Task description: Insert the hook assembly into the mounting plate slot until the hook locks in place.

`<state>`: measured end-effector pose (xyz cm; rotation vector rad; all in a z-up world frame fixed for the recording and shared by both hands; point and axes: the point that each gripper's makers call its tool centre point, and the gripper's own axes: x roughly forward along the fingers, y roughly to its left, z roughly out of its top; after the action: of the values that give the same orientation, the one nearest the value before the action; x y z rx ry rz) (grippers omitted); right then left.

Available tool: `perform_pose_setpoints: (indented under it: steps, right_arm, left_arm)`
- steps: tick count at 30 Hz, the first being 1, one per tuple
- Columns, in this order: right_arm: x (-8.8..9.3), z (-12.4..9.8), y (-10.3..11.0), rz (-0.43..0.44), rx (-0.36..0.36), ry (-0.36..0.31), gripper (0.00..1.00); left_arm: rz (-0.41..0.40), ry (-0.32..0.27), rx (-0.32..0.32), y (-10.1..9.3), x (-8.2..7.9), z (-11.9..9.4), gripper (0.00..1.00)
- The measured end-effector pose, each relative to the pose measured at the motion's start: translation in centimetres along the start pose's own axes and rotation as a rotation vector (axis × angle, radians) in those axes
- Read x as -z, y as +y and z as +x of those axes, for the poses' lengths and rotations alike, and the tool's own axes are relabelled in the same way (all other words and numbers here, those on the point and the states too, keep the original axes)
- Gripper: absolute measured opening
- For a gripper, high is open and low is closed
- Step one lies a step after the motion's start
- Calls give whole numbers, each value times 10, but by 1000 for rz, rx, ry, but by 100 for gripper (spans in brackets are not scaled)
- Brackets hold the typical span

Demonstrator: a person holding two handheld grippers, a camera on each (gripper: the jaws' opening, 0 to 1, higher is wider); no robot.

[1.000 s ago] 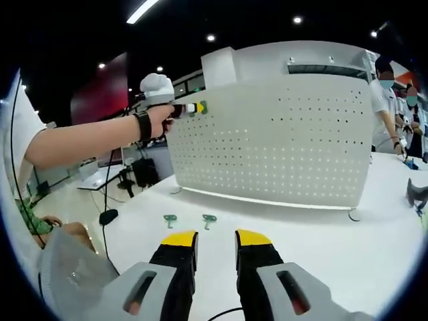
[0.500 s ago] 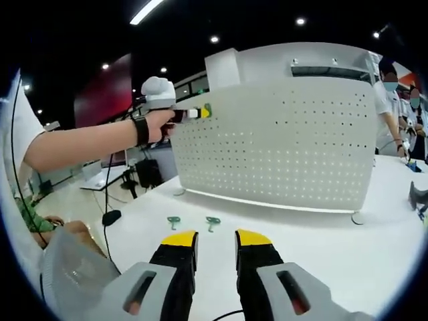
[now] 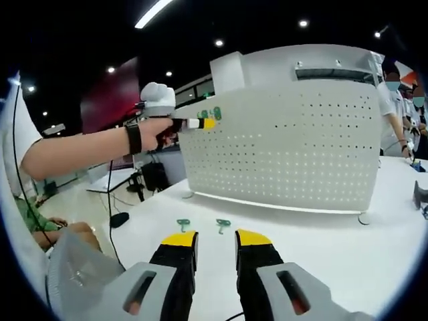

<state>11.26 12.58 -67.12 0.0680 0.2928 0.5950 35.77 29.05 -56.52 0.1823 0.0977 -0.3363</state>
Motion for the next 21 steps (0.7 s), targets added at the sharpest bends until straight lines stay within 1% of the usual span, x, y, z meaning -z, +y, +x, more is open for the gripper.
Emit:
perform_pose_setpoints:
  steps: [3, 6, 9, 11, 13, 16, 19, 21]
  right_arm:
    - [1, 1, 4, 5, -12, -2, 22]
    - [2, 2, 7, 17, -24, -2, 22]
    - [1, 4, 9, 14, -34, -8, 22]
    - [0, 5, 11, 18, -42, -10, 22]
    - [0, 7, 13, 18, -47, -9, 22]
    - [-1, 10, 17, 17, -58, -10, 22]
    - [-2, 12, 21, 15, -66, -12, 22]
    - [-3, 13, 24, 16, -72, -18, 22]
  left_arm:
    - [7, 26, 14, -3, 9, -10, 19]
    - [12, 29, 31, -5, 14, -17, 19]
    - [16, 45, 38, -6, 22, -24, 24]
    - [25, 45, 44, -6, 26, -28, 23]
    - [21, 63, 57, -7, 32, -33, 24]
    - [42, 92, 86, -9, 42, -39, 24]
    - [36, 107, 103, -9, 49, -44, 24]
    - [52, 132, 108, -7, 57, -47, 25]
